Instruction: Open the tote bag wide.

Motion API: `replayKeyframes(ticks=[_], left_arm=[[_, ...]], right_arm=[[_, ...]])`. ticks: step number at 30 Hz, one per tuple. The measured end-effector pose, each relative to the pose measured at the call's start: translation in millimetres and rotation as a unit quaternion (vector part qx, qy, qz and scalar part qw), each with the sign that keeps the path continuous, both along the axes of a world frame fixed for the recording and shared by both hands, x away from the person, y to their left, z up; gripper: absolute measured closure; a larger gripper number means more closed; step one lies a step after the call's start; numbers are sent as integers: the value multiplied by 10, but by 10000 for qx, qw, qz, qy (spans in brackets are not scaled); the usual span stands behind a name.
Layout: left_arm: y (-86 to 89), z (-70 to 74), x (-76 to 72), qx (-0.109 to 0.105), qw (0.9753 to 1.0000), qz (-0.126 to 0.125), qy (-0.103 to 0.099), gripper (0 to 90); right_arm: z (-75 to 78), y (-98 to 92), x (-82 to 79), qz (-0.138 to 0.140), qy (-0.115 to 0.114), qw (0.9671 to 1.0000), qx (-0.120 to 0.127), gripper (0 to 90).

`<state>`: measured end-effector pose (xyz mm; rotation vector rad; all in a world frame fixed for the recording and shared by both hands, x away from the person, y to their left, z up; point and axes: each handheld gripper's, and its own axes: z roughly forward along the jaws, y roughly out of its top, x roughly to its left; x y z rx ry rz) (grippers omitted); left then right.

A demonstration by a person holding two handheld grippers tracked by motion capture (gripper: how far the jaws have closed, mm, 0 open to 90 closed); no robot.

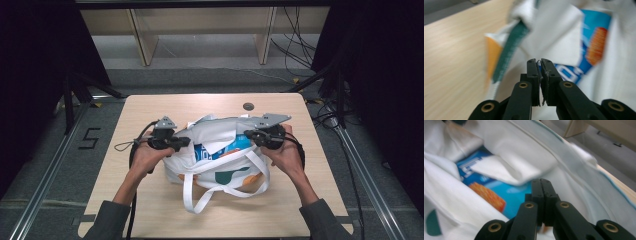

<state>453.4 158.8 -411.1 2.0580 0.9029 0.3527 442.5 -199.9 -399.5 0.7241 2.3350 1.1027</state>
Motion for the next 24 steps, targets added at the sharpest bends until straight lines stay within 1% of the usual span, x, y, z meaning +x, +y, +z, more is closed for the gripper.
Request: replayKeyframes(ticks=[1, 2, 3, 5, 6, 7, 8, 9, 10, 11, 12, 13, 14, 15, 16, 17, 18, 19, 20, 21, 22, 23, 24], left_arm=[[30, -37, 52, -5, 9999, 148, 7, 860], [86, -106, 129, 186, 9995, 255, 43, 870], [102, -161, 163, 123, 9994, 320, 111, 875], [135, -263, 224, 65, 9990, 368, 257, 892], [135, -263, 224, 65, 9990, 368, 257, 892], [143, -337, 261, -28, 9985, 421, 344, 893], [150, -359, 285, -8, 9982, 413, 426, 894], [147, -382, 310, 4, 9977, 472, 482, 894], [155, -388, 318, 56, 9977, 418, 533, 895], [163, -408, 320, 147, 9975, 438, 540, 896], [163, -408, 320, 147, 9975, 438, 540, 897], [171, -460, 329, 366, 9963, 555, 539, 897], [218, -528, 325, 243, 9958, 637, 607, 897], [254, -514, 304, 98, 9962, 601, 617, 897], [254, -514, 304, 98, 9962, 601, 617, 896], [268, -494, 284, 14, 9961, 603, 642, 896], [276, -461, 264, -14, 9961, 598, 641, 895], [286, -429, 247, -97, 9962, 601, 620, 895], [292, -393, 233, -216, 9960, 591, 628, 879], [288, -363, 219, -258, 9961, 593, 605, 879], [268, -304, 188, -242, 9970, 557, 483, 875], [245, -252, 155, -256, 9977, 472, 420, 868], [180, -168, 81, -225, 9987, 353, 275, 866]], right_arm=[[-57, -61, 33, -155, -81, 9997, -164, 900], [-167, -177, 117, -384, 124, 9991, -158, 900], [-212, -215, 147, -448, 187, 9986, -193, 900], [-350, -285, 215, -662, 389, 9963, -384, 900], [-350, -285, 215, -662, 389, 9963, -384, 900], [-496, -356, 286, -748, 654, 9944, -355, 900], [-536, -363, 297, -763, 685, 9939, -399, 900], [-592, -363, 315, -731, 775, 9933, -447, 900], [-673, -343, 323, -709, 875, 9923, -515, 900], [-740, -322, 324, -751, 819, 9924, -522, 900], [-804, -316, 323, -724, 857, 9922, -546, 900], [-842, -313, 316, -737, 912, 9919, -498, 900], [-832, -310, 308, -755, 944, 9913, -514, 900], [-809, -301, 308, -739, 903, 9914, -596, 900], [-809, -301, 308, -739, 903, 9914, -596, 900], [-775, -286, 299, -756, 892, 9908, -688, 900], [-673, -309, 319, -630, 786, 9930, -623, 900], [-673, -309, 319, -630, 786, 9930, -623, 900], [-494, -350, 299, -666, 746, 9946, -263, 900], [-494, -350, 299, -666, 746, 9946, -263, 900], [-421, -352, 289, -641, 746, 9951, -79, 900], [-227, -336, 300, -374, 383, 9983, 227, 900], [-175, -310, 303, -328, 337, 9984, 302, 900]])
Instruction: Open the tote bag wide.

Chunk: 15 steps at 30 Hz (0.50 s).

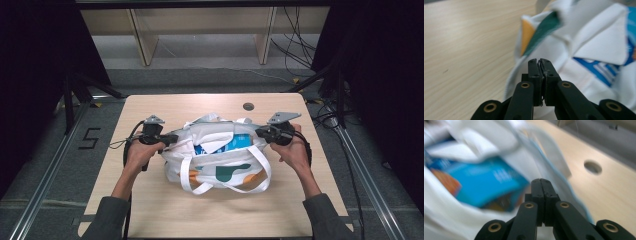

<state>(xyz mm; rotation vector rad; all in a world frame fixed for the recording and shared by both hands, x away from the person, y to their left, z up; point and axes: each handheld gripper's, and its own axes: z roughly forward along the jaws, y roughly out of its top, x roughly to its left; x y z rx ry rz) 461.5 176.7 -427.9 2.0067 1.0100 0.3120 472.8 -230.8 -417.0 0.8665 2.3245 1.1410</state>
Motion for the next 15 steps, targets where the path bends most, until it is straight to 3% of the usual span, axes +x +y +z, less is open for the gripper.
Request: replayKeyframes(ticks=[2, 3, 5, 7, 8, 9, 12, 13, 14, 15], left_arm=[[-42, 41, -47, 37, 9999, -74, -93, 860], [-117, 105, -136, 53, 9995, -215, -218, 856], [-210, 119, -196, 124, 9990, -342, -269, 851], [-262, 104, -214, 96, 9987, -440, -225, 848], [-367, 91, -275, 140, 9981, -543, -251, 837], [-414, 89, -307, -63, 9975, -670, -221, 840], [-507, 99, -370, 20, 9963, -823, -227, 836], [-568, 89, -400, 98, 9953, -943, -195, 828], [-681, 30, -406, 385, 9914, -1247, -50, 821], [-736, -12, -403, 441, 9903, -1320, 52, 825]], right_arm=[[66, 45, 6, 86, -43, 10000, 15, 900], [173, 198, 6, 341, -71, 9994, 8, 900], [208, 337, 16, 597, -35, 9982, -38, 900], [207, 418, 24, 701, 27, 9974, -135, 900], [150, 575, 61, 898, 155, 9952, -356, 900], [117, 627, 76, 958, 234, 9938, -512, 900], [38, 707, 89, 970, 355, 9927, -617, 900], [-22, 736, 113, 949, 400, 9913, -821, 900], [-45, 741, 136, 947, 390, 9913, -831, 900], [-65, 743, 165, 963, 342, 9904, -934, 900]])
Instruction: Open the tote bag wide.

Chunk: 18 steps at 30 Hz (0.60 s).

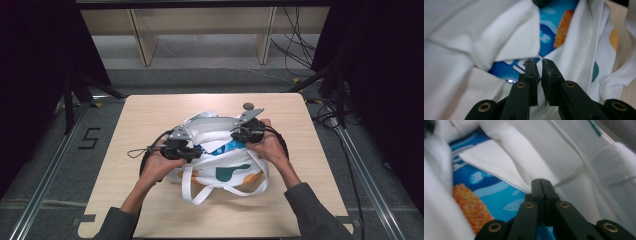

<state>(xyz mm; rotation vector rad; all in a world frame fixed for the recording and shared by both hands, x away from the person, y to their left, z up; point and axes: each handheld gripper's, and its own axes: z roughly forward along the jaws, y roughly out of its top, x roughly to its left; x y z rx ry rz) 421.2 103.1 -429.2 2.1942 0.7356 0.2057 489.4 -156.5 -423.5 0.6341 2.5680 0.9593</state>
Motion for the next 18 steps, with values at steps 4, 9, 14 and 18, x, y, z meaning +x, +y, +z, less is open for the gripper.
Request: replayKeyframes(ticks=[4, 9, 14, 18], left_arm=[[-179, -120, -121, 399, 9962, -675, 378, 892], [-202, -248, -295, 411, 9931, -931, 589, 896], [-160, -265, -281, 229, 9925, -962, 721, 896], [-119, -207, -283, 78, 9957, -776, 499, 862]], right_arm=[[-41, 31, 152, -254, -111, 9992, -290, 900], [-151, 44, 419, -540, 112, 9970, -548, 900], [-175, 30, 520, -734, 355, 9949, -593, 900], [-95, 2, 469, -713, 170, 9967, -359, 900]])
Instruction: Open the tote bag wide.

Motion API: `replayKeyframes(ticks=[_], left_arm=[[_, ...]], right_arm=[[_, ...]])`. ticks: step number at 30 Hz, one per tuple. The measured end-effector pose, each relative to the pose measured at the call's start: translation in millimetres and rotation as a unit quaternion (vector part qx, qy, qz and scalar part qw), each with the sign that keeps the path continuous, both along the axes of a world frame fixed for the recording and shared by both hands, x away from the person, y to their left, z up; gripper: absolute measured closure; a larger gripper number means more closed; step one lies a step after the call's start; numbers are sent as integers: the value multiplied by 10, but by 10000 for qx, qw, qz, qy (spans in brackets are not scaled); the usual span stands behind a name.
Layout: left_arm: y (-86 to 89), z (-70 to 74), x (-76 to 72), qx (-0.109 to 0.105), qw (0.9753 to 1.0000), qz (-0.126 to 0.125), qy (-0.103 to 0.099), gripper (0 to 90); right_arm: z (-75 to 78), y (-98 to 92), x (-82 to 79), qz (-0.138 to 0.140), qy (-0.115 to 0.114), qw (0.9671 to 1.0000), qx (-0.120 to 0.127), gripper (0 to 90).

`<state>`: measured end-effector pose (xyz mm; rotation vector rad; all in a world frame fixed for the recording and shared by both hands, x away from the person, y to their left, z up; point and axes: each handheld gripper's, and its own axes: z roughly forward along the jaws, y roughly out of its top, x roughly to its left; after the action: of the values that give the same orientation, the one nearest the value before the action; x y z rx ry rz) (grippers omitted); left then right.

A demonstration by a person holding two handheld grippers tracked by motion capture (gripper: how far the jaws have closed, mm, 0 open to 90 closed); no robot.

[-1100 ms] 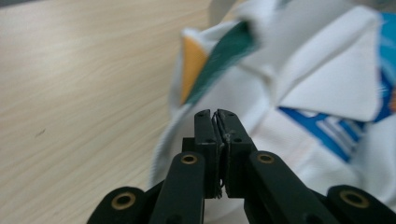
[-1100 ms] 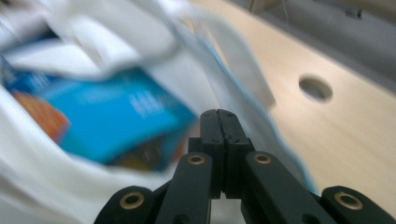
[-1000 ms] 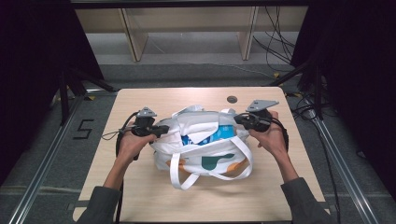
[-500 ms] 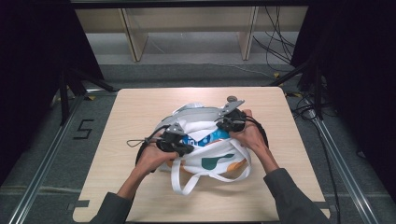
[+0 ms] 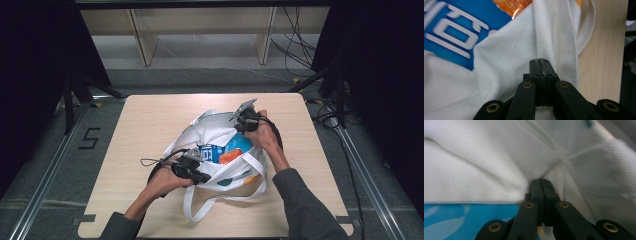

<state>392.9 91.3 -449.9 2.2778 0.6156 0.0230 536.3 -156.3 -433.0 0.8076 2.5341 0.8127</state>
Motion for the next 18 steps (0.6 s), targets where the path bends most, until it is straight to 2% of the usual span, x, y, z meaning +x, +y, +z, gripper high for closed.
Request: replayKeyframes(ticks=[1, 2, 3, 4, 5, 6, 7, 9, 11, 12, 13, 14, 15, 16, 17, 18], left_arm=[[47, 57, 9, -163, 9997, 167, -108, 855], [73, 89, 35, -261, 9989, 242, -309, 848], [101, 130, 21, -242, 9985, 404, -279, 847], [101, 130, 21, -242, 9985, 404, -279, 840], [139, 174, 31, -327, 9976, 500, -352, 840], [197, 229, 42, -424, 9963, 634, -385, 827], [197, 229, 42, -424, 9963, 634, -385, 814], [283, 284, 74, -439, 9936, 824, -629, 792], [399, 316, 126, -467, 9913, 983, -740, 783], [523, 339, 183, -519, 9872, 1237, -867, 776], [523, 339, 183, -519, 9872, 1237, -867, 775], [549, 338, 198, -662, 9837, 1424, -873, 775], [627, 353, 241, -684, 9813, 1525, -952, 774], [657, 355, 268, -758, 9755, 1739, -1115, 776], [696, 371, 316, -706, 9721, 1858, -1249, 782], [724, 371, 369, -753, 9669, 2034, -1341, 791]], right_arm=[[139, -80, -68, 15, -40, 9984, 564, 900], [195, -116, -85, 122, -101, 9976, 667, 900], [260, -145, -133, 42, -121, 9962, 862, 900], [260, -145, -133, 42, -121, 9962, 862, 900], [325, -186, -170, 140, -108, 9957, 905, 900], [406, -246, -254, 158, -374, 9940, 1013, 900], [436, -274, -280, 197, -334, 9945, 970, 900], [464, -352, -353, 200, -386, 9946, 946, 900], [450, -436, -405, 125, -449, 9935, 1041, 900], [436, -469, -413, 159, -499, 9931, 1053, 900], [406, -518, -443, 88, -458, 9927, 1111, 900], [406, -518, -443, 88, -458, 9927, 1111, 900], [390, -545, -461, 2, -457, 9925, 1134, 900], [323, -627, -458, -141, -591, 9908, 1207, 900], [300, -663, -443, -220, -749, 9891, 1250, 900], [285, -696, -427, -265, -775, 9878, 1326, 900]])
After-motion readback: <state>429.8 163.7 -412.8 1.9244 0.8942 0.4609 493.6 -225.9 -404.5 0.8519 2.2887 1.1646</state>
